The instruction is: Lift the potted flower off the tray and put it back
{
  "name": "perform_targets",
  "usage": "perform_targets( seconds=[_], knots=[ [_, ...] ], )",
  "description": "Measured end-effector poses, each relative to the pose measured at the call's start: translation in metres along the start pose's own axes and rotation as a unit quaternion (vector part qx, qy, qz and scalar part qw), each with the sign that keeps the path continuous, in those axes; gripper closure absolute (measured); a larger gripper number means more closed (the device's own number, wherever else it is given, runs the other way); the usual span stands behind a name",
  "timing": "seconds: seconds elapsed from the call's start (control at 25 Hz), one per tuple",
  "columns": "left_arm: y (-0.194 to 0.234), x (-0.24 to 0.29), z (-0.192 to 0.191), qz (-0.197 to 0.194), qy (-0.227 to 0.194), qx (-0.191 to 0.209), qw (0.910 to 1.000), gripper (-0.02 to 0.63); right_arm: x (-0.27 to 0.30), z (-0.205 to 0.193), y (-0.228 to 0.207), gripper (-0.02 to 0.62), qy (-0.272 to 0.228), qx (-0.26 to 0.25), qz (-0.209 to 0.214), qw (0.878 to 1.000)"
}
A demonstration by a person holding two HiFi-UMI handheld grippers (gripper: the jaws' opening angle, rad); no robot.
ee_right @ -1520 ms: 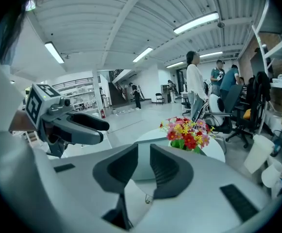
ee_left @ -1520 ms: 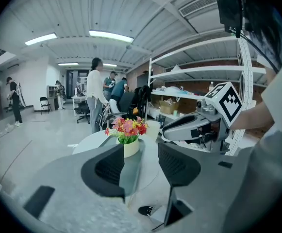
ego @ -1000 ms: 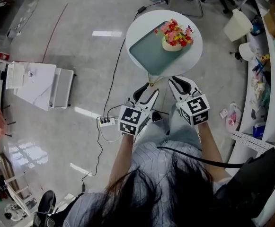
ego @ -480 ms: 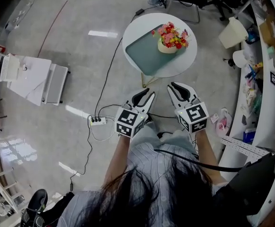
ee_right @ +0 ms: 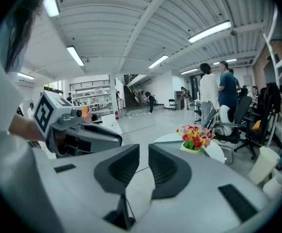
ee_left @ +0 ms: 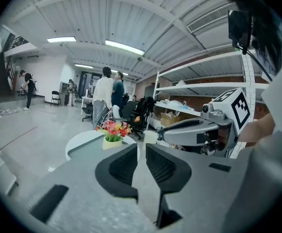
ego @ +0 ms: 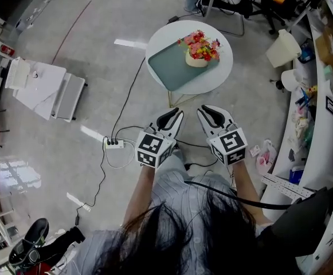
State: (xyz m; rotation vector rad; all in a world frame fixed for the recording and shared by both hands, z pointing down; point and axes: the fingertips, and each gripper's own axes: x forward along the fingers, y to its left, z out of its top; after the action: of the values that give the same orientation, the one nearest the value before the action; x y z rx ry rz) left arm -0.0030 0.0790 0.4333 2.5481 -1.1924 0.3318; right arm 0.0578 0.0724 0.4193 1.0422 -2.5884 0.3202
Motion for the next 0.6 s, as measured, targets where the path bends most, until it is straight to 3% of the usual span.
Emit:
perform_targets(
  seconds=[0.2,0.6],
  knots=[
    [-0.031,0.002,-0.001,0.015,-0.002,-0.017,0.9997,0.541,-0.023,-0.004,0.003,0.522,-0.002,-0.019,0.025,1.0],
    [-0.078,-0.014,-0.008,0.054,-0.005,0.0,0.9985,0.541,-0.063,-0.025,0.017,0.522,-0.003,-0.057,0.061,0.996]
  ],
)
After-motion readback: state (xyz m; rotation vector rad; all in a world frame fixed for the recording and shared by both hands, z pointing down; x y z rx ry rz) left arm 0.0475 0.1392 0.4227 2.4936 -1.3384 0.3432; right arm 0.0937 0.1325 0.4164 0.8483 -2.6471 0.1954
